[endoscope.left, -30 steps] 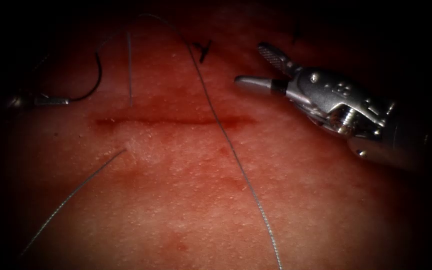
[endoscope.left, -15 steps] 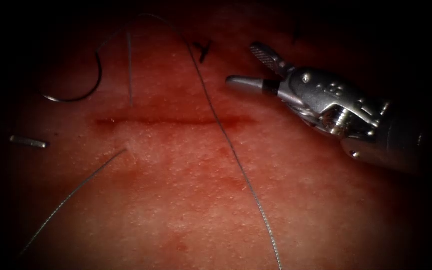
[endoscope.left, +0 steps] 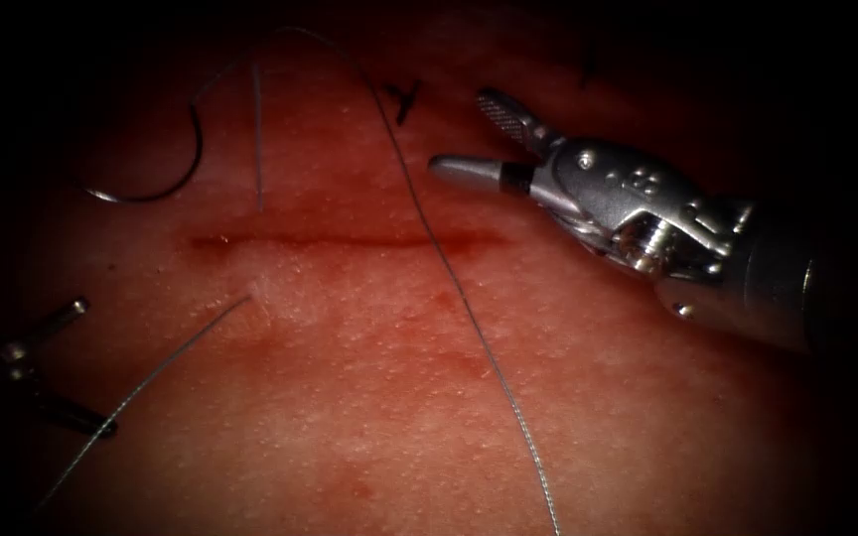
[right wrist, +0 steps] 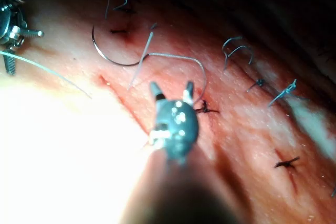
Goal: Wound Closure
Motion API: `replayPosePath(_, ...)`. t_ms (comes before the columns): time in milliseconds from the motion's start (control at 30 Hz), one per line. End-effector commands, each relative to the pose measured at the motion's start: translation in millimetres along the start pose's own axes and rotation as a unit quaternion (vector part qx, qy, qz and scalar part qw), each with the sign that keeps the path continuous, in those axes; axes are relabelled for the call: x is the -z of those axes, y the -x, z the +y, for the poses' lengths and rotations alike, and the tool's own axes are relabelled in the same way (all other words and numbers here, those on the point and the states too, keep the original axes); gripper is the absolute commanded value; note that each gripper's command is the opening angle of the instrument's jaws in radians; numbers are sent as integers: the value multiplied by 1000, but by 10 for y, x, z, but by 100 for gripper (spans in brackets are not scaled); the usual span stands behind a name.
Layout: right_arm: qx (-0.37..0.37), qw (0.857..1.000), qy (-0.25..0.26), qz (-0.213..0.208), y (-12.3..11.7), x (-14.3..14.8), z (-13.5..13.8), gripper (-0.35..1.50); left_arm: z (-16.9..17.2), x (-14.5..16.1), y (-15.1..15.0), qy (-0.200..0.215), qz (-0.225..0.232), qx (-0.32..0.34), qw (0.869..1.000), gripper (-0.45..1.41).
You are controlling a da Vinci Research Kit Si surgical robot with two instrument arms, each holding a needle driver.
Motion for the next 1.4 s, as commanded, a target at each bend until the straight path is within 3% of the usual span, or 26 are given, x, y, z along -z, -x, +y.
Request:
replayPosePath(33,1,1000,0,2,-1,-11,2,111,1,-7,-1,2,7,-7,1000,66)
replayPosePath(300,5,1000,0,1,6,-18,0,111,12,-19,-49,21,58,-38,997,71)
replayPosePath(400,6,1000,-1,-1,7,-21,-3,111,13,-19,-53,23,59,-41,997,54)
replayPosePath(467,6,1000,-2,-1,6,-23,-4,111,14,-19,-53,25,57,-44,997,27)
replayPosePath(533,7,1000,-3,0,6,-24,-5,111,14,-18,-53,26,42,-48,998,-42)
replayPosePath(567,7,1000,-4,1,7,-24,-6,109,13,-18,-53,26,34,-51,998,-45)
replayPosePath(633,7,1000,-5,0,7,-25,-7,106,11,-17,-52,29,19,-51,998,-45)
replayPosePath(767,19,999,-26,-3,7,-24,-16,79,5,-16,-51,21,-7,-51,998,-45)
replayPosePath(933,70,991,-113,0,3,-20,-32,74,-3,-23,-51,18,-12,-47,999,-45)
replayPosePath(1100,161,968,-194,-14,-3,-22,-74,67,-17,-39,-48,14,-18,-41,999,-45)
replayPosePath(1167,194,959,-206,-8,-3,-26,-88,67,-24,-45,-44,13,-18,-39,999,-45)
replayPosePath(1233,240,945,-222,-2,-3,-32,-100,52,-33,-49,-40,12,-19,-36,999,-45)
replayPosePath(1400,320,915,-242,32,-2,-45,-113,42,-49,-57,-30,11,-18,-31,999,-45)
